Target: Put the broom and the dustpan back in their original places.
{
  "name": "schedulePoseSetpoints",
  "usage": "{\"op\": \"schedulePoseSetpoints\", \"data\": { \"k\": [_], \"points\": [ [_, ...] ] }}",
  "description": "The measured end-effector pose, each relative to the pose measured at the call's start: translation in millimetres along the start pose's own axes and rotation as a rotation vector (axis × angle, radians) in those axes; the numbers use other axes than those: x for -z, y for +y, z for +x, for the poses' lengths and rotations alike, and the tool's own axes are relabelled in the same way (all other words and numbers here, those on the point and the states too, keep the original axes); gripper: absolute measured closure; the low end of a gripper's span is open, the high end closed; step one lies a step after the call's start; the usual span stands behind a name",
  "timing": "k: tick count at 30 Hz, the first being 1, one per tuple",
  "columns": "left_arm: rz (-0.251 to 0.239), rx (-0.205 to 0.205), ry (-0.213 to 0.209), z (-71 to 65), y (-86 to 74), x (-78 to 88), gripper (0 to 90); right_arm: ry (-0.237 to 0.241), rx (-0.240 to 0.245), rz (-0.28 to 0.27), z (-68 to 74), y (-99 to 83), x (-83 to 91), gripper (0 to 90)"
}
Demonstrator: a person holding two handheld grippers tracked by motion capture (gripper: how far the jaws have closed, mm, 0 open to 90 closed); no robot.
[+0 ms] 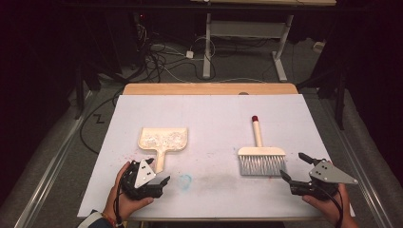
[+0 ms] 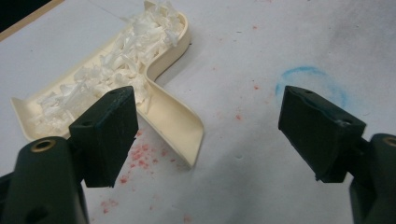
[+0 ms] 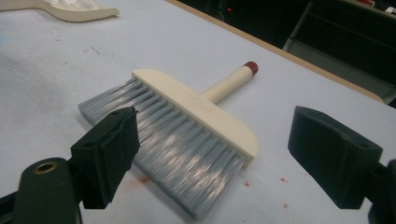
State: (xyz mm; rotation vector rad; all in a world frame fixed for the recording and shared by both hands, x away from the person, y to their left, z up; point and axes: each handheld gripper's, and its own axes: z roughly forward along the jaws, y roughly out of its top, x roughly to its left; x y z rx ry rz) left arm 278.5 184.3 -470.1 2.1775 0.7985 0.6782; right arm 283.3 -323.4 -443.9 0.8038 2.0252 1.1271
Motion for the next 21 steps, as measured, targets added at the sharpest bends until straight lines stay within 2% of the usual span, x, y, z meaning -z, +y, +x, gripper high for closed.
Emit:
{"op": "schedulePoseSetpoints", "data": {
  "k": [3, 6, 17, 21],
  "points": [
    [-0.005, -0.011, -0.005, -0.7, -0.4, -0.4, 19.4, 0.031, 0.008, -0.007, 2.4, 0.7, 0.2, 16.8],
    [-0.004, -0.021, 0.0, -1.5, 0.3, -0.7, 19.4, 0.039, 0.025, -0.01, 5.3, 1.7, 0.1, 16.8],
    [0.012, -0.029, 0.006, -2.6, 2.4, -4.0, 19.5, 0.038, 0.044, 0.01, 7.1, -0.5, -2.9, 16.9],
    [0.007, -0.011, 0.01, -1.6, 2.6, -4.7, 19.5, 0.031, 0.037, 0.007, 5.0, -0.1, -3.1, 17.4]
  ]
}}
